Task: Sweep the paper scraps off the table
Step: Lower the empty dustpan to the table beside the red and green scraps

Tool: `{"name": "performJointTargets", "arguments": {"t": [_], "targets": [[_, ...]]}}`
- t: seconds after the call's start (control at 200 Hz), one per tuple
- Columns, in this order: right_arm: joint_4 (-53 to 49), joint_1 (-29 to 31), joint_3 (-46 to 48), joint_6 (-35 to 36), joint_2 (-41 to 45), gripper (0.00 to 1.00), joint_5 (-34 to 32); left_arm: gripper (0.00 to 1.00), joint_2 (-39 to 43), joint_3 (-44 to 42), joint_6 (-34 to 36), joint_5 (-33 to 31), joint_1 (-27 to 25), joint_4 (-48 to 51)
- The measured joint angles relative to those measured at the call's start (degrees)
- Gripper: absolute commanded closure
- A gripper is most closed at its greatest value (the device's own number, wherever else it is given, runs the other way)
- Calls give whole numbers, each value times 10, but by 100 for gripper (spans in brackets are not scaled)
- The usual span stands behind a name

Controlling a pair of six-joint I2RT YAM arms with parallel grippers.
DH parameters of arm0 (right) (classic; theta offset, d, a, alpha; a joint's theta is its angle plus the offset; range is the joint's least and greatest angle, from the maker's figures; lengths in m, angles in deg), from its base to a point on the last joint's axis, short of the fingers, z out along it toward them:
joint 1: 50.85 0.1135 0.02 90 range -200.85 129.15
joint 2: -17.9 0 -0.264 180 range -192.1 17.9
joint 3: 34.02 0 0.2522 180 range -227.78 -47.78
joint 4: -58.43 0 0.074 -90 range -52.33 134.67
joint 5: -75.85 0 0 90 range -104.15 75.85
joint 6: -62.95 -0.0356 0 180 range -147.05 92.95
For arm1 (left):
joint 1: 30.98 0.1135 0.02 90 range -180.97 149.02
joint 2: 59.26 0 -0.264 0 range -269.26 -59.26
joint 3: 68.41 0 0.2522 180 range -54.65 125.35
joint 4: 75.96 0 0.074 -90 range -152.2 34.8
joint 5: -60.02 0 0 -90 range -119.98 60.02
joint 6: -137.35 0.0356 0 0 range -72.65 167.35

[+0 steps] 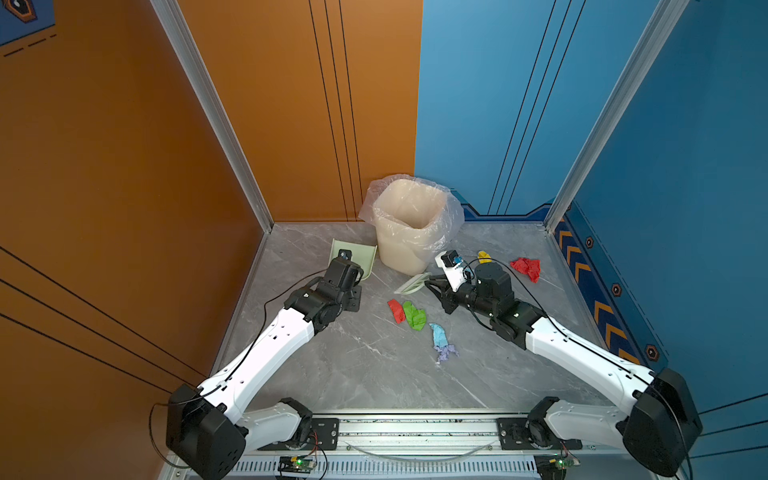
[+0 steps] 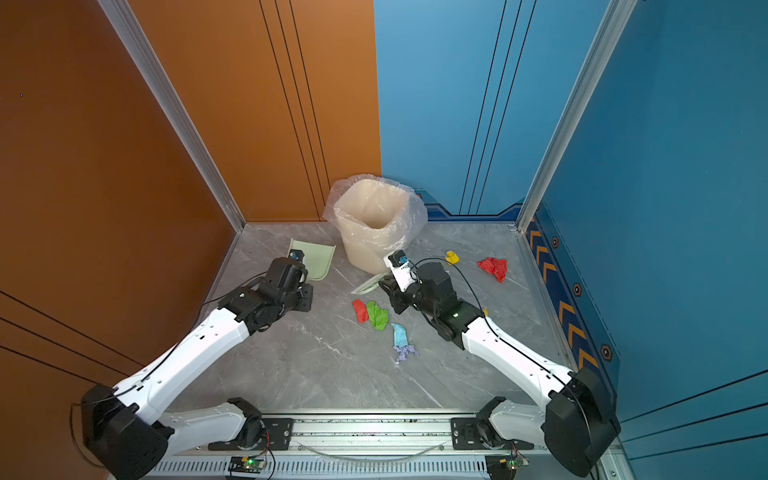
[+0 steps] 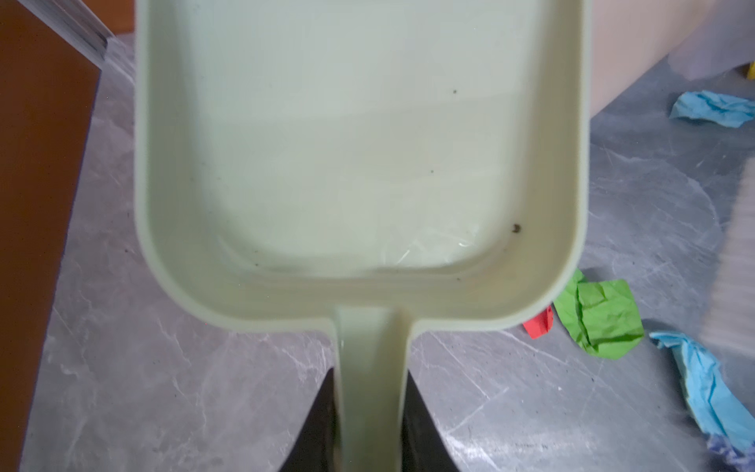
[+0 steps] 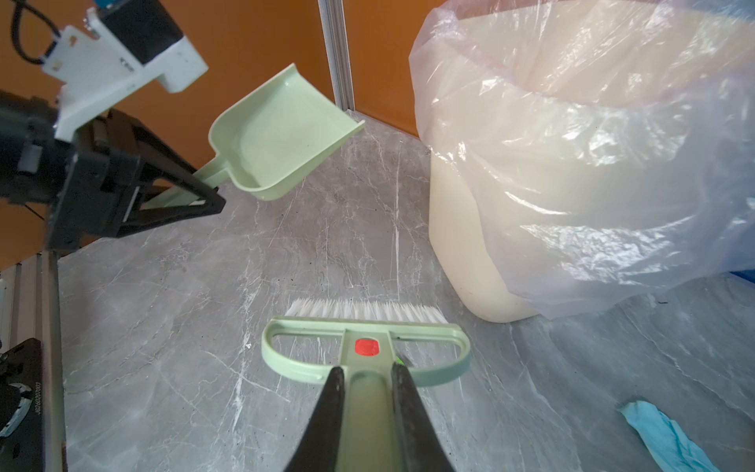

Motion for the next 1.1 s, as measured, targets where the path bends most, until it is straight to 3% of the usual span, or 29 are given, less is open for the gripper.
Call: {"name": "performJointTargets", "arguments": {"t": [0.385, 0.791, 1.101], "targets": [[-25, 16, -14, 30, -49, 100, -24, 100, 59, -103, -75, 80, -10, 26], [-193, 5, -45, 119, -31, 100, -28, 100, 15, -133, -77, 110, -45, 30], [-207, -2, -33, 132, -16, 100, -57, 100, 10, -182, -74, 117, -86, 35]]}}
